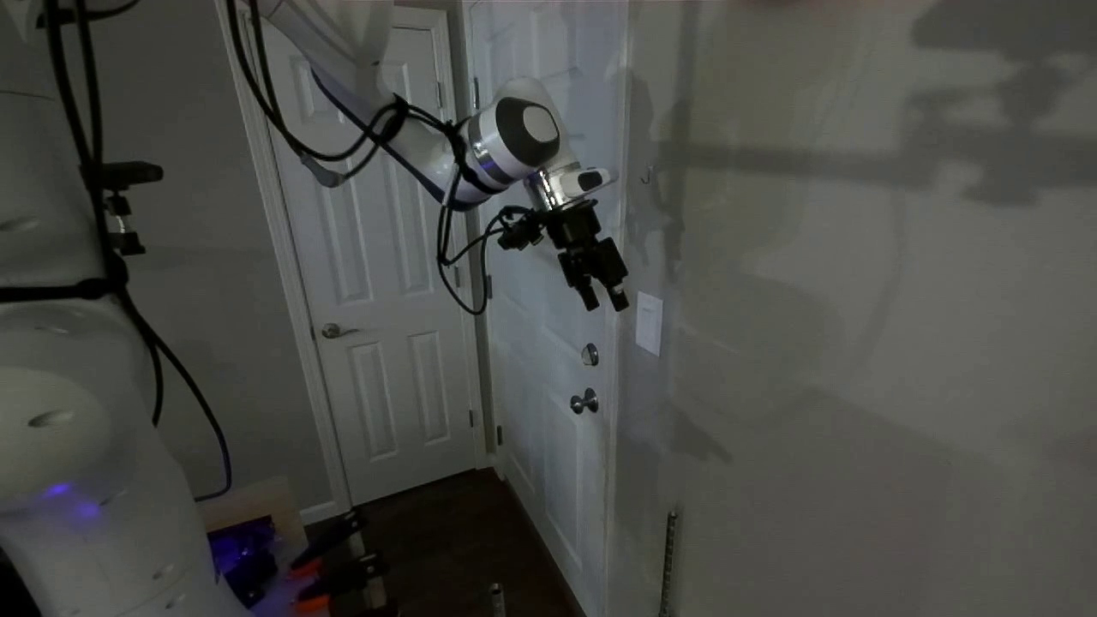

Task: Press the switch on top to turn on the light

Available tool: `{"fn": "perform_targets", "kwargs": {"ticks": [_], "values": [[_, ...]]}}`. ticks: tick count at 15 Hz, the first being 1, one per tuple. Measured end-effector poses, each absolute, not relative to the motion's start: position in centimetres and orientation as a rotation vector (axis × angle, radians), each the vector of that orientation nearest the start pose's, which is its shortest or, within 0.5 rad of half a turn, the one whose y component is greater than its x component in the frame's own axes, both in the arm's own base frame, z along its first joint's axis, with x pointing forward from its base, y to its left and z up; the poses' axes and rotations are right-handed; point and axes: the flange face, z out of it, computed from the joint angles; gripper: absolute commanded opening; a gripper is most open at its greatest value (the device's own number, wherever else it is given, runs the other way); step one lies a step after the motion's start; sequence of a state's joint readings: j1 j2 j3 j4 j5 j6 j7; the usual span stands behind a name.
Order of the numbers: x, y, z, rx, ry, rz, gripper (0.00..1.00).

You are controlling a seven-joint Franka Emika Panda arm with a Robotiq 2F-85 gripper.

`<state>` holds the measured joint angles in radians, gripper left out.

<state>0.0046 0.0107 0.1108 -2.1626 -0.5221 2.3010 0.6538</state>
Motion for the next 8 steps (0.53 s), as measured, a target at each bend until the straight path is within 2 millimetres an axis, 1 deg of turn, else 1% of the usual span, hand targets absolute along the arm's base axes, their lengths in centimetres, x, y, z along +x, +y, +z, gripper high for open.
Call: {"fn": "perform_targets", "kwargs": {"ticks": [3,4,5,8], "values": [[55.0,5.2,40.5,-3.419,0.364,-0.471,1.0],[55.1,5.4,40.5,-3.411,0.359,-0.483,0.75],[55.2,5.7,40.3,-3.398,0.349,-0.501,0.74],[55.9,7.7,39.4,-3.338,0.329,-0.572,0.54]]}}
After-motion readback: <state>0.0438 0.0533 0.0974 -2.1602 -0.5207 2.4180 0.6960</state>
